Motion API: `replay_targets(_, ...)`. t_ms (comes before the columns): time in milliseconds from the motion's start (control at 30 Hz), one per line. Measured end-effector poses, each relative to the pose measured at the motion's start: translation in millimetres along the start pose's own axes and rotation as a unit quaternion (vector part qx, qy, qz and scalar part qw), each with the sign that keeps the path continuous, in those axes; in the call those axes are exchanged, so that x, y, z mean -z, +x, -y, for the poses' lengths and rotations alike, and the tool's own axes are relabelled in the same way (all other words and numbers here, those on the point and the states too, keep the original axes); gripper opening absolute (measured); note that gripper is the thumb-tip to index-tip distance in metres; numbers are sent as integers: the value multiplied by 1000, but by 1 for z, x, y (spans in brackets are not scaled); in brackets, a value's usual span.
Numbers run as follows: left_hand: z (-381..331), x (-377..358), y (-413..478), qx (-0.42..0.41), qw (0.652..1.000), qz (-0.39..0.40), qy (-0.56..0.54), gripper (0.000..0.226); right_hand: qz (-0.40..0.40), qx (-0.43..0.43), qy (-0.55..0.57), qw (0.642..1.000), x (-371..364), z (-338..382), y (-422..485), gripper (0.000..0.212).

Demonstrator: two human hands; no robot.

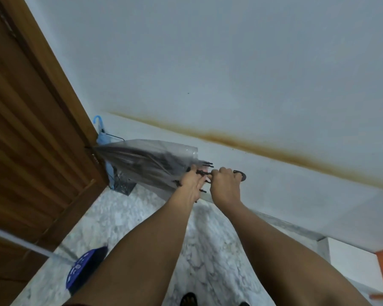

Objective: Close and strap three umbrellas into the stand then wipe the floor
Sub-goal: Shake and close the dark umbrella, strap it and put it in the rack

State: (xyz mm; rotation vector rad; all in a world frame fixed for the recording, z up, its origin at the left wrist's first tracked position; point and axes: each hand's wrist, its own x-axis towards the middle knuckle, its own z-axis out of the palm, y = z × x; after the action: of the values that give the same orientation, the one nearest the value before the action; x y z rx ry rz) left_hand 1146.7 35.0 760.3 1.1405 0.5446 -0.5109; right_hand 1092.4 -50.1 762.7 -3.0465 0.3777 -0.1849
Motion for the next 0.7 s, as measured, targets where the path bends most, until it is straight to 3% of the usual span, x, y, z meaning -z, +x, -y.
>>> replay_targets(167,11,-31,-25,-63,982,-81,159,47,-7,5,10,1000,9,-18,12,18)
replay_targets(300,-7,-58,-57,-190,951,-65,234,36,2,-2,-15,1000,19,-31,15,22)
replay_targets(500,-79,-49,-58,-409,860,-80,295,19,-73,7,-9,997,30,-53,15,22)
replay_targets(567,-101,-32,-43,-425,828,-110,349,8,-90,15,11,996,35,-59,16,30)
replay_targets(633,-121,-16,-30,-400,800,-138,426,24,-108,17,20,994,41,-67,15,32)
replay_targets(700,-134,-6,-21,-323,761,-148,543,35,-114,20,22,993,45,-74,15,33)
